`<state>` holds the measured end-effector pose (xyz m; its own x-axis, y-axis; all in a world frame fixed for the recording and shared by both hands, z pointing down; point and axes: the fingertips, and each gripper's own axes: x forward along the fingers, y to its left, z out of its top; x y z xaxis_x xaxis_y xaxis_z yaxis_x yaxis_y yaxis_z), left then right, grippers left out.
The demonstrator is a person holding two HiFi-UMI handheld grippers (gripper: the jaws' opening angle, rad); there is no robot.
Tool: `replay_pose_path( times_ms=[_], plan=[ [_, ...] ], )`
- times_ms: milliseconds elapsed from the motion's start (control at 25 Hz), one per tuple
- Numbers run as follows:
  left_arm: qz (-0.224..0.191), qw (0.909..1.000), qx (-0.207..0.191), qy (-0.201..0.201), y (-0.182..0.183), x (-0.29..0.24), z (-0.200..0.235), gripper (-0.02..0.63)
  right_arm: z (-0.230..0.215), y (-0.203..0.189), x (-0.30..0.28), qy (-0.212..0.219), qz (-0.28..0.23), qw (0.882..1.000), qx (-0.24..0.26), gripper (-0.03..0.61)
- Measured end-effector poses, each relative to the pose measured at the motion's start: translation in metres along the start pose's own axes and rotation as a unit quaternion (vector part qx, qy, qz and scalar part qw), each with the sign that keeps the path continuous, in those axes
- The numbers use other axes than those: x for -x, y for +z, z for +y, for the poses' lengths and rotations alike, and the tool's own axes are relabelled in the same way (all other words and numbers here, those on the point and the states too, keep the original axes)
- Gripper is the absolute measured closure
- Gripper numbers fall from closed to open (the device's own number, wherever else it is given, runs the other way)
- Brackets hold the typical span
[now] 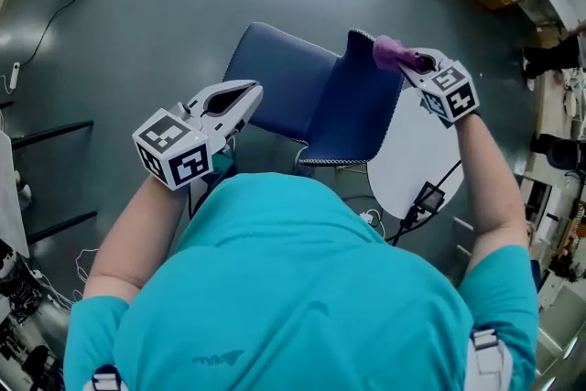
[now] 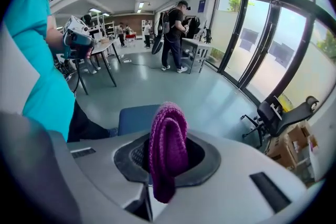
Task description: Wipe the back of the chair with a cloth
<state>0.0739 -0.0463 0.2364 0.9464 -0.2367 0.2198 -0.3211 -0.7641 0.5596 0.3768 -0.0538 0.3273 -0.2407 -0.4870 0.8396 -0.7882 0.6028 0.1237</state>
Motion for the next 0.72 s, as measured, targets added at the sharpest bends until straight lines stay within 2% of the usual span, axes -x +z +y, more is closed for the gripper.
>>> replay_pose_path(
  times_ms=[240, 440, 720],
  plan=[
    [0.017, 0.9997, 0.014, 0.012, -0.026, -0.001, 0.011, 0.62, -0.021, -0.03, -0.055, 0.01, 0.067, 0.996, 0.053, 0.521],
    [0.031, 0.9992, 0.021, 0.012, -0.04, -0.004, 0.017, 0.62, -0.034, -0.053, -0.086, 0.008, 0.117, 0.991, 0.067, 0.521],
    [0.037, 0.9989, 0.028, 0.007, -0.046, -0.012, 0.022, 0.62, -0.034, -0.076, -0.107, 0.019, 0.203, 0.967, 0.152, 0.521]
  ],
)
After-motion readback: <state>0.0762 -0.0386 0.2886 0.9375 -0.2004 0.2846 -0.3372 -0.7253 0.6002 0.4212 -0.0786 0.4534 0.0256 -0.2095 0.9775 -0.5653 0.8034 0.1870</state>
